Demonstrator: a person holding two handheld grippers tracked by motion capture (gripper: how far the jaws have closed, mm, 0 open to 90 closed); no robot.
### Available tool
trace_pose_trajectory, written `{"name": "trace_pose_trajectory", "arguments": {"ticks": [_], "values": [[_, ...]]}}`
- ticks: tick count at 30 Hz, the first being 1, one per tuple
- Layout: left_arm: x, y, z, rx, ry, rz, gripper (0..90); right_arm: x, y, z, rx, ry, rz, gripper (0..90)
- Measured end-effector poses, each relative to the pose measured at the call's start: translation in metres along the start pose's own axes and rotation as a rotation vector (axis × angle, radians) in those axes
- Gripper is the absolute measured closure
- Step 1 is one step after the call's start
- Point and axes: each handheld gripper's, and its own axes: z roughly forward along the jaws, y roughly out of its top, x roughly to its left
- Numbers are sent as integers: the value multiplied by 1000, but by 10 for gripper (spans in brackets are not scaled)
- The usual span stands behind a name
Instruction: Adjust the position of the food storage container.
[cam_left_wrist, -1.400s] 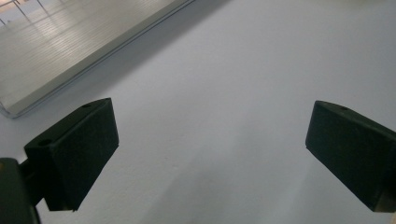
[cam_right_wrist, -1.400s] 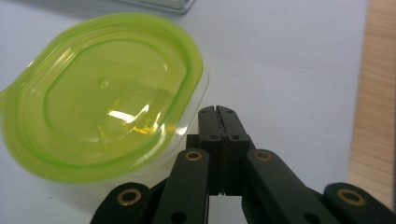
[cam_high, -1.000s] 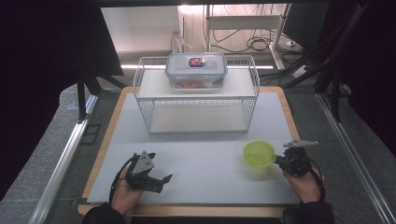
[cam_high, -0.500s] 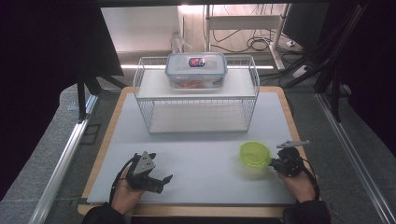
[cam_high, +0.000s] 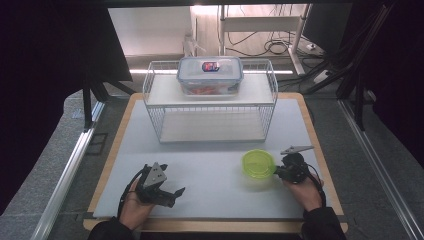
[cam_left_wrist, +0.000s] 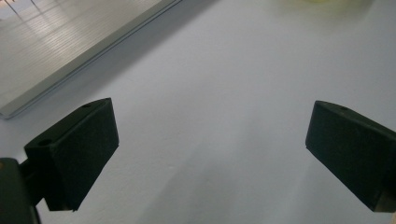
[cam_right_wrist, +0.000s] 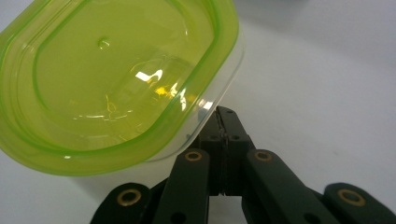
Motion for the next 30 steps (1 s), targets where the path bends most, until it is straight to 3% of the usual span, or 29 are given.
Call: {"name": "trace_pose_trajectory", "arguments": {"ticks": [11, 21, 30], "values": [[0, 0, 1, 2, 4, 0, 24, 15, 15, 17, -16, 75, -24, 900], [0, 0, 1, 4, 2, -1, 24, 47, 32, 39, -1, 133, -87, 900], [-1, 0, 1, 3, 2, 2, 24, 66, 40, 51, 4, 172, -117, 900]]}}
